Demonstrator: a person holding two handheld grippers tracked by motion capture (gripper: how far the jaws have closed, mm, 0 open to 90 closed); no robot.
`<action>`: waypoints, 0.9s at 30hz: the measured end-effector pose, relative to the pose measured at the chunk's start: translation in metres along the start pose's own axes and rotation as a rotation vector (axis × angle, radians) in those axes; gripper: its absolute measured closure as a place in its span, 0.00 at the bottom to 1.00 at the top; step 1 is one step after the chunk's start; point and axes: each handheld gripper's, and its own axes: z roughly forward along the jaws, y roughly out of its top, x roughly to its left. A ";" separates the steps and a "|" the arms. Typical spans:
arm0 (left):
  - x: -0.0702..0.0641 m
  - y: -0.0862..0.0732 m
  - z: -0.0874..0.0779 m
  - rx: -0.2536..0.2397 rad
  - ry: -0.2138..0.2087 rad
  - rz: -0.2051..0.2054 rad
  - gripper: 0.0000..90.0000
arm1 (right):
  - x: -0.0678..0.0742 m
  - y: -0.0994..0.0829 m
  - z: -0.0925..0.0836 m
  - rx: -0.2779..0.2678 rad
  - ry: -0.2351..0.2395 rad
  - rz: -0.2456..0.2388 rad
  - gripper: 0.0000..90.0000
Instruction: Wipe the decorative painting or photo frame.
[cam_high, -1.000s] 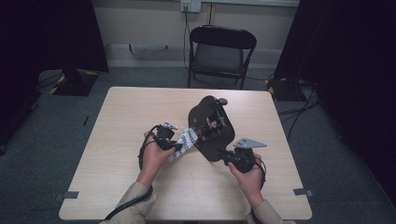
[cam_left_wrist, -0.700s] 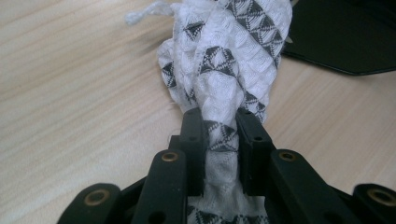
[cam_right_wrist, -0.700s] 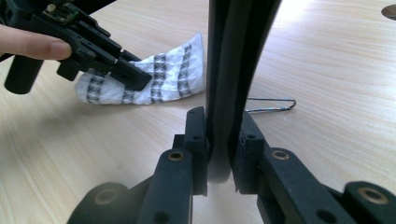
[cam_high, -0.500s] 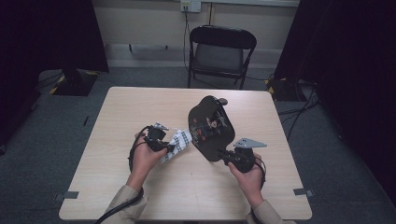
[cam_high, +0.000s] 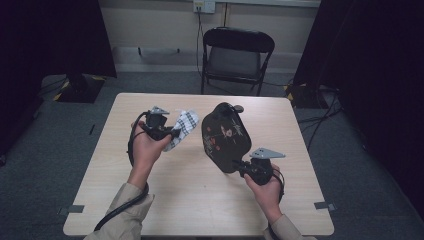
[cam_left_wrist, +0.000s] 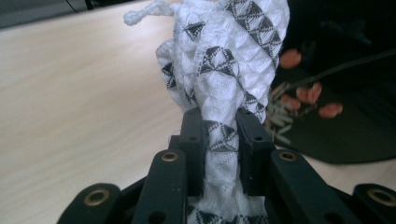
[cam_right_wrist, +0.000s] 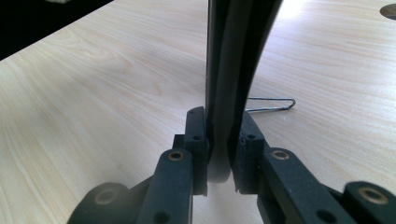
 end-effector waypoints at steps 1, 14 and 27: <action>-0.001 0.004 -0.001 -0.014 0.004 0.005 0.83 | 0.000 0.000 0.000 -0.001 0.000 0.000 0.88; -0.028 0.026 0.016 -0.014 -0.020 0.069 0.83 | 0.001 0.000 0.000 0.002 -0.002 -0.006 0.88; -0.031 0.007 0.044 0.046 -0.037 0.071 0.83 | 0.001 0.000 0.000 0.006 -0.003 -0.010 0.88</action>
